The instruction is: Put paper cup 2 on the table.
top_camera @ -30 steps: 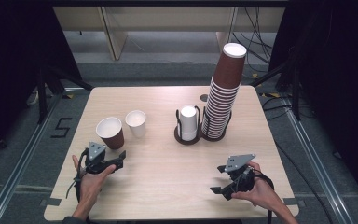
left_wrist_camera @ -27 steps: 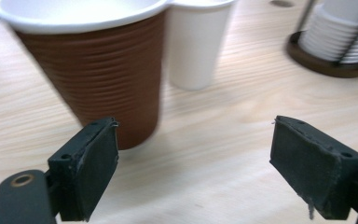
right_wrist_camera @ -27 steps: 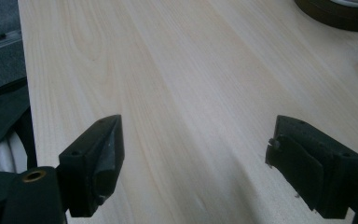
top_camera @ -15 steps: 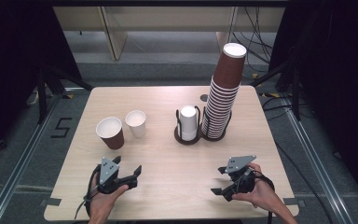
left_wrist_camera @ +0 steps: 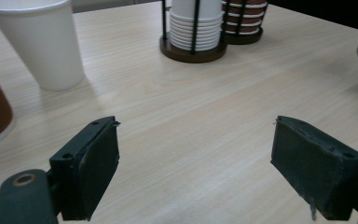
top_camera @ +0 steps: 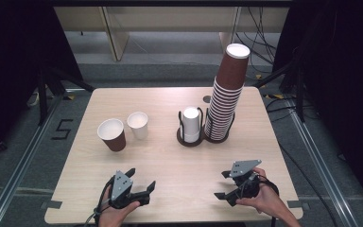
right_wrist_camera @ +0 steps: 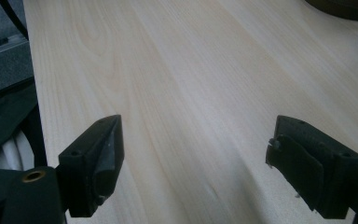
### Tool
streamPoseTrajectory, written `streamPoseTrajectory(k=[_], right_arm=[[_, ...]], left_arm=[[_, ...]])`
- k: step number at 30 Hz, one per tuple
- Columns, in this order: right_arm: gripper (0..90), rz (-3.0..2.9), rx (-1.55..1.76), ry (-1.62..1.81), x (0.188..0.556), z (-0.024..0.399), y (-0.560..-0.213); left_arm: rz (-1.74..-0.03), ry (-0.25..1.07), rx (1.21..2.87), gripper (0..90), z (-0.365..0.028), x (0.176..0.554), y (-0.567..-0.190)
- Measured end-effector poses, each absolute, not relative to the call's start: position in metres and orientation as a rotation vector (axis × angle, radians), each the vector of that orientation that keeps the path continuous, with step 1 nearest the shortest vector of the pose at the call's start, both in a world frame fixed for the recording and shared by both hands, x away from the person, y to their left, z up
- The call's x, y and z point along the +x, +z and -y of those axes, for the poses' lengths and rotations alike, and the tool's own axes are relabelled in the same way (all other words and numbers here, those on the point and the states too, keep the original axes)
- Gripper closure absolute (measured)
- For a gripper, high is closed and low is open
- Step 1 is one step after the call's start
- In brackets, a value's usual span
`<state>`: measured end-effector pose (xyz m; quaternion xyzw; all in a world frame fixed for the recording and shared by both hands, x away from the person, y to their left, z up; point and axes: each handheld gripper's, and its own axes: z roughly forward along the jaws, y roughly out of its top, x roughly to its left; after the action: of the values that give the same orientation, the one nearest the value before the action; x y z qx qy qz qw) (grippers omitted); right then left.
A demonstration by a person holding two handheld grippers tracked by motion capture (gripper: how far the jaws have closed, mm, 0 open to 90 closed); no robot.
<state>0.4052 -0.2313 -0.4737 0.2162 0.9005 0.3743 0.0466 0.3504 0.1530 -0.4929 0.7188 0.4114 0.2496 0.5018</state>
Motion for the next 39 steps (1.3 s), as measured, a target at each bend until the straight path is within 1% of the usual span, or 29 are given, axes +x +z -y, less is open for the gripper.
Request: streamPoseTrajectory(k=[13,14,21,26,28,31,39], right_arm=[[17.0,-2.717,0.703,1.164,0.39,0.234,-0.477],[16.7,-2.714,0.684,1.168,0.39,0.234,-0.477],[16.0,-2.738,0.66,1.165,0.379,0.233,-0.483],[16.0,-2.752,0.65,1.164,0.372,0.232,-0.486],[16.0,-2.754,0.654,1.159,0.37,0.232,-0.487],[15.9,-2.765,0.682,1.149,0.366,0.232,-0.489],[15.9,-2.779,0.629,1.133,0.366,0.228,-0.493]], left_arm=[[-0.894,0.554,1.817,14.6,-0.133,0.334,-0.5],[-0.882,0.551,1.803,14.6,-0.13,0.333,-0.501],[-0.809,0.53,1.847,14.6,-0.121,0.328,-0.5],[-0.759,0.522,1.905,14.6,-0.115,0.323,-0.501],[-0.719,0.548,1.92,14.6,-0.114,0.325,-0.502],[-0.714,0.534,1.901,14.7,-0.112,0.325,-0.503],[-0.679,0.537,1.917,14.7,-0.111,0.326,-0.504]])
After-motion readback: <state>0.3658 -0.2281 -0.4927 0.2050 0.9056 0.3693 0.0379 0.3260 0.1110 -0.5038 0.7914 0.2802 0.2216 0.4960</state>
